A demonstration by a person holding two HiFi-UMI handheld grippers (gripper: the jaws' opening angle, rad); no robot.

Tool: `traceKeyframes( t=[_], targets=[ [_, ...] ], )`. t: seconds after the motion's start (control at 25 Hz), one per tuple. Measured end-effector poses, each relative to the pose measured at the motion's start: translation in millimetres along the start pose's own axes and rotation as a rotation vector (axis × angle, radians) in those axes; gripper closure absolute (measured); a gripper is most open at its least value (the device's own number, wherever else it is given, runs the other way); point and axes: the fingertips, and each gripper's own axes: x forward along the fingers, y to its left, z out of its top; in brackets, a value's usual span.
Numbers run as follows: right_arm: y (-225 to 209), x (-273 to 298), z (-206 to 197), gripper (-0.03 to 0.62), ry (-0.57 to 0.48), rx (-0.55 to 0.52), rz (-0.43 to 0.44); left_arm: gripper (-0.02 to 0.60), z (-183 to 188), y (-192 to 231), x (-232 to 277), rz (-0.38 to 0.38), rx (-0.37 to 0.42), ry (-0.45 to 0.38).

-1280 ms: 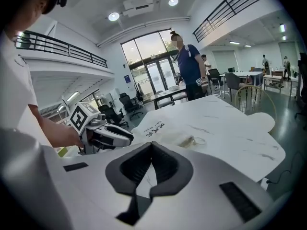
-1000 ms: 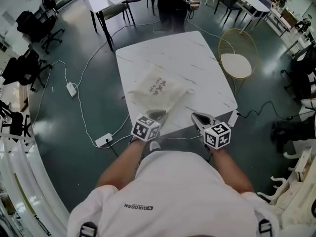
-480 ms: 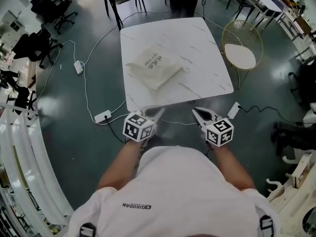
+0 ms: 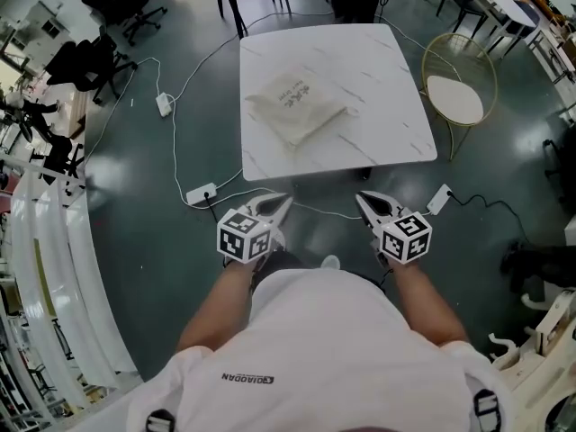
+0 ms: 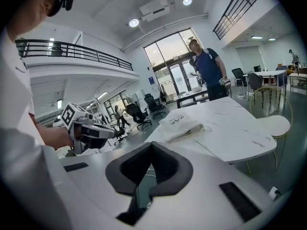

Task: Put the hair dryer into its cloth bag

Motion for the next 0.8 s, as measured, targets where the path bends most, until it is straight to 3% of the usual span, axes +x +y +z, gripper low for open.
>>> traceKeyframes(
  t=[0.36, 0.8],
  targets=[
    [34.4, 17.0, 24.5, 0.572, -0.029, -0.093, -0.058, 0.554, 28.1, 17.2, -12.6, -0.063, 0.076, 0.001],
    [69.3, 53.7, 27.5, 0.572, -0.06, -0.067, -0.144, 0.554, 25.4, 58.2, -39.6, -0.127, 0.102, 0.032]
  ],
)
